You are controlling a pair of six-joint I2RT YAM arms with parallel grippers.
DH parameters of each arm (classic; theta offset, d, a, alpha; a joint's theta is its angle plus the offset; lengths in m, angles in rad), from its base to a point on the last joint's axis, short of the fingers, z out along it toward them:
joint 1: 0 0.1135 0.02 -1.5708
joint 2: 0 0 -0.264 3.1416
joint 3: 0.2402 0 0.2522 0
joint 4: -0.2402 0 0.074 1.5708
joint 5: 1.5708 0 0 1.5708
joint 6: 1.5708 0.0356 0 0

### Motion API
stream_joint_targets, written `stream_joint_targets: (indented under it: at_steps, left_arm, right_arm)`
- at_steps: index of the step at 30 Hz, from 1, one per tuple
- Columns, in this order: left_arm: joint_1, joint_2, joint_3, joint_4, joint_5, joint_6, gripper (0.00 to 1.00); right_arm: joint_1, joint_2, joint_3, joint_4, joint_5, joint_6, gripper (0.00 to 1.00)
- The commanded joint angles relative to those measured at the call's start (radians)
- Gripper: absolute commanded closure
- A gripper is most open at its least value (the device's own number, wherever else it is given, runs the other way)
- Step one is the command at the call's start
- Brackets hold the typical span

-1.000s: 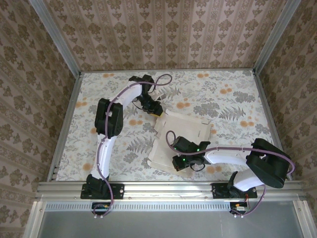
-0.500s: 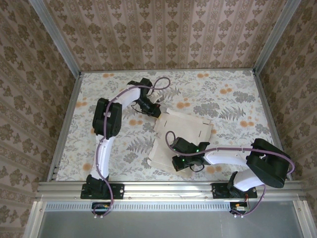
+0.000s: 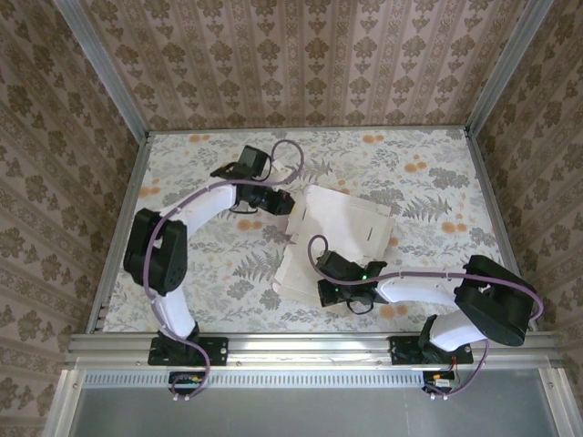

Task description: Fold the paper box

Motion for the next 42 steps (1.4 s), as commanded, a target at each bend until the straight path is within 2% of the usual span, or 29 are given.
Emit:
stream_joint_targets:
  at_steps: [1, 9, 20, 24, 34, 42]
  left_arm:
    - [-0.007, -0.104, -0.136, 0.207, -0.063, -0.075, 0.99]
    - [-0.038, -0.254, -0.341, 0.386, -0.138, -0.114, 0.99]
    - [-0.065, -0.320, -0.420, 0.364, -0.203, -0.077, 0.93]
    - [-0.080, -0.356, -0.492, 0.420, -0.218, -0.067, 0.93]
    - [-0.122, -0.467, -0.636, 0.487, -0.266, -0.099, 0.93]
    - [-0.156, -0.522, -0.697, 0.476, -0.300, -0.152, 0.94]
  right_arm:
    - [-0.003, -0.043, -0.022, -0.034, 0.066, 0.017, 0.97]
    - [0.002, -0.077, -0.047, -0.032, 0.065, 0.024, 0.97]
    - [0.015, -0.053, -0.060, -0.013, 0.089, 0.052, 0.98]
    - [0.023, -0.046, -0.063, -0.006, 0.112, 0.074, 0.98]
    - [0.042, -0.033, -0.070, -0.008, 0.155, 0.122, 0.99]
    - [0.064, -0.033, -0.067, -0.016, 0.168, 0.137, 0.99]
